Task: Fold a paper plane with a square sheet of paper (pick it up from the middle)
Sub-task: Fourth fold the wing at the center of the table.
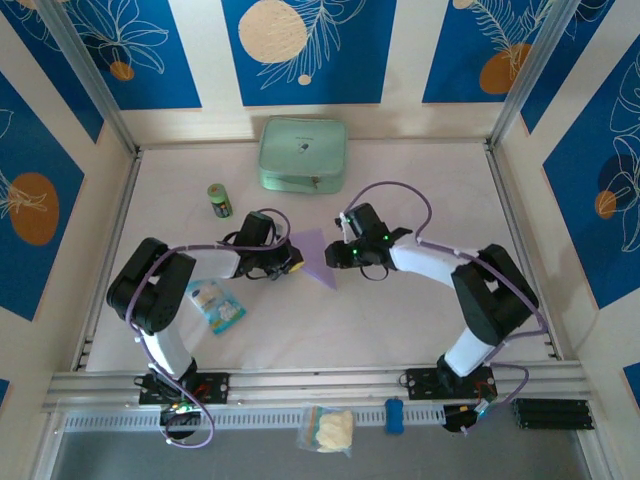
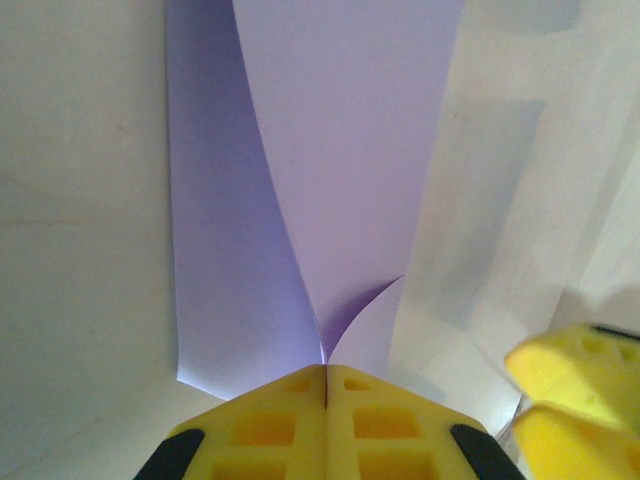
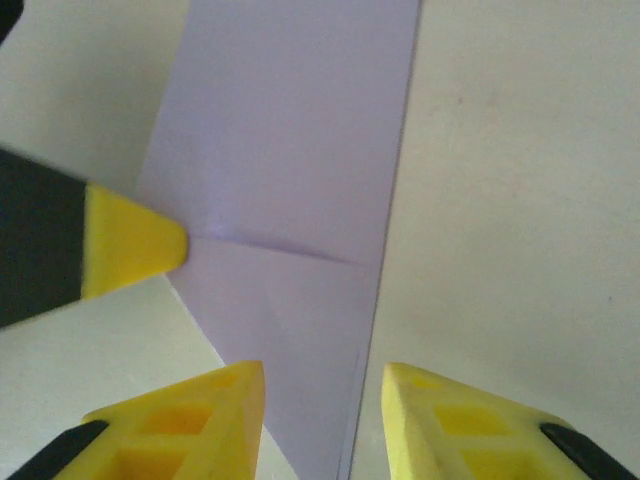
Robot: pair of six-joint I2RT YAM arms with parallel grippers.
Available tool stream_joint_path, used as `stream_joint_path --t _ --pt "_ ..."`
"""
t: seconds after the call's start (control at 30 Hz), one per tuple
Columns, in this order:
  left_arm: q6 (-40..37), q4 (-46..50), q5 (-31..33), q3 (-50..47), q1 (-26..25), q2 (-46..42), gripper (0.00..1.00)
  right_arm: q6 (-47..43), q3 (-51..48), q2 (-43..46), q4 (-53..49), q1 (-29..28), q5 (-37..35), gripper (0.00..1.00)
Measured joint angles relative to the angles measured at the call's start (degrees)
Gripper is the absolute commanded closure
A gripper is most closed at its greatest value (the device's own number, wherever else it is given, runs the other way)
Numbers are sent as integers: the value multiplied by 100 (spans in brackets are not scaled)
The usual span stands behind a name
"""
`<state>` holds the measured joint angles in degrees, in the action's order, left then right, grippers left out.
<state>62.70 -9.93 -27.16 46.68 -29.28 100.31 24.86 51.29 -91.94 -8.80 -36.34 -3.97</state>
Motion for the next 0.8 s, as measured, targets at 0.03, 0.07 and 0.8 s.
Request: stream_joint_path --t 0.03,0.07,0.8 --pt "39 31 48 39 -33 -7 94 -87 -151 105 103 -173 -225 64" --pt "63 74 90 79 -63 -11 94 -184 -293 179 208 -367 -450 64" --pt "356 487 343 295 -140 -39 91 -1620 -754 -503 1694 -1360 -2065 67"
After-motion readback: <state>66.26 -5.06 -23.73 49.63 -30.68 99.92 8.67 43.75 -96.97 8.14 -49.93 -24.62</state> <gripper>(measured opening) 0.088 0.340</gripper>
